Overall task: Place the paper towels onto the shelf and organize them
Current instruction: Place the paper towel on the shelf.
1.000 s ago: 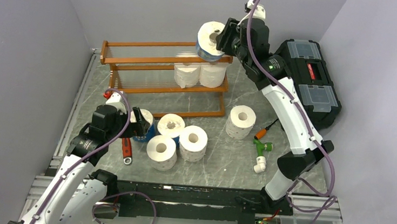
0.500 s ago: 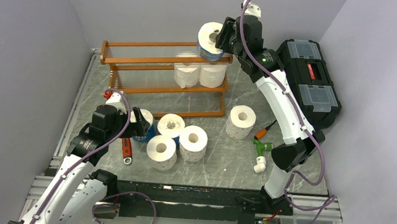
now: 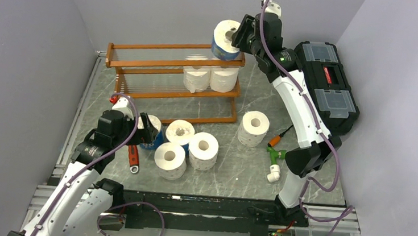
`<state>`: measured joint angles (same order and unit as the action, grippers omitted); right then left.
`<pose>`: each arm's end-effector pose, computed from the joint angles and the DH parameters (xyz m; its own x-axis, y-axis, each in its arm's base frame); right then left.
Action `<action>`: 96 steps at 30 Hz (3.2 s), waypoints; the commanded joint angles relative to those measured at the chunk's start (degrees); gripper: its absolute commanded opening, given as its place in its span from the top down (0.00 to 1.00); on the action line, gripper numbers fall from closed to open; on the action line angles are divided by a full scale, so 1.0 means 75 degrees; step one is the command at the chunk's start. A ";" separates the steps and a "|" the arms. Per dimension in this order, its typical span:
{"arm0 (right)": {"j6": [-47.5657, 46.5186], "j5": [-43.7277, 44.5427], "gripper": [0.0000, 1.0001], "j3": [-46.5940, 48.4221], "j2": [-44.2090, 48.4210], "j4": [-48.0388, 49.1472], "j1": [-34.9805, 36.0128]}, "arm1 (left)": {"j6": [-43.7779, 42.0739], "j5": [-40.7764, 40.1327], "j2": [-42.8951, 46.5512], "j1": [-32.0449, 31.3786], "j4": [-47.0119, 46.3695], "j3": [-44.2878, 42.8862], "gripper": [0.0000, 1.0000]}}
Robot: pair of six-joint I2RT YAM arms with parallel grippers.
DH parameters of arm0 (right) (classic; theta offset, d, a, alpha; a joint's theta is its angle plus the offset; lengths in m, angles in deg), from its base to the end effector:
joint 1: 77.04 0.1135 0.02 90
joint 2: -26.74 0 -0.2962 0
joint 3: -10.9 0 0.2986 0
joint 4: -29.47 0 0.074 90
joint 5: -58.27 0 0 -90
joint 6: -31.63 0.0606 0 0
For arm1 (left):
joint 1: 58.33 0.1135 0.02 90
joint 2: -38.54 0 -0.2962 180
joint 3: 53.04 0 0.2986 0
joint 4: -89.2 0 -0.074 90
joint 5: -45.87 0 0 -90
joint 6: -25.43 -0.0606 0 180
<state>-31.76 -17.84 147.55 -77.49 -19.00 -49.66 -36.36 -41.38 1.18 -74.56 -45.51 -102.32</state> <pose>0.4263 0.2044 0.5240 -0.3277 0.3199 -0.8890 -0.1060 0.9225 0.3711 0.1807 -0.0556 0.2809 -0.6155 -0.3126 -0.7235 0.0303 0.9079 -0.4180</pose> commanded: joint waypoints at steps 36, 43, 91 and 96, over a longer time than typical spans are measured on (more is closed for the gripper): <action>0.0588 -0.0489 0.62 0.1021 -0.0230 -0.0322 -0.0165 | 0.0126 0.0113 0.0030 -0.0003 -0.0210 0.0034 0.01; 0.0679 -0.0642 0.49 0.1195 -0.0437 -0.0346 -0.0263 | 0.0141 0.0088 0.0048 0.0006 -0.0196 0.0045 0.01; -0.2204 -0.2268 0.00 -0.5927 0.3133 0.5430 -0.0175 | 0.0061 -0.0010 0.0179 0.0016 -0.0152 0.0012 0.01; -0.2422 -0.2008 0.00 -0.5690 0.2775 0.5431 -0.0136 | 0.0056 -0.0040 0.0176 0.0011 -0.0140 -0.0008 0.01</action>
<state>-46.62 -33.53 102.85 -55.37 17.26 -51.02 -36.23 -41.14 2.32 -74.56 -45.51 -101.84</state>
